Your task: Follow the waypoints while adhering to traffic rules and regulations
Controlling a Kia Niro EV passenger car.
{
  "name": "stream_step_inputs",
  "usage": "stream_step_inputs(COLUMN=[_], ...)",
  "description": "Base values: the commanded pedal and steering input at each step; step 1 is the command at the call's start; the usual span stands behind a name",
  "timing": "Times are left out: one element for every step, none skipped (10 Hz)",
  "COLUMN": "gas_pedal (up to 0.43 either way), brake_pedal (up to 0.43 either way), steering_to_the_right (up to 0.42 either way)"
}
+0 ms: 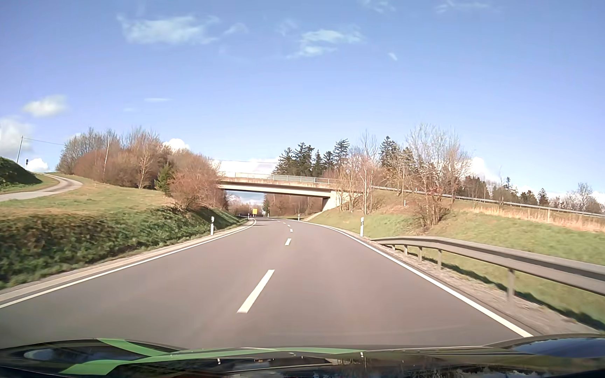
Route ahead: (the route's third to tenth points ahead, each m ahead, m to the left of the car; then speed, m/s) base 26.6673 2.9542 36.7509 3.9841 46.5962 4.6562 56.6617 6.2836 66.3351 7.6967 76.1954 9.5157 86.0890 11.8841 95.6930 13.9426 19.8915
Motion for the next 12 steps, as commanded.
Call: stream_step_inputs(gas_pedal=[0.197,0.197,0.197,0.197,0.197,0.197,0.197,0.197,0.197,0.197,0.197,0.197], brake_pedal=[0.000,0.000,0.000,0.000,0.000,0.000,0.000,0.000,0.000,0.000,0.000,0.000], steering_to_the_right=[-0.016,-0.016,-0.016,-0.016,-0.016,-0.016,-0.016,-0.016,-0.016,-0.016,-0.016,-0.016])
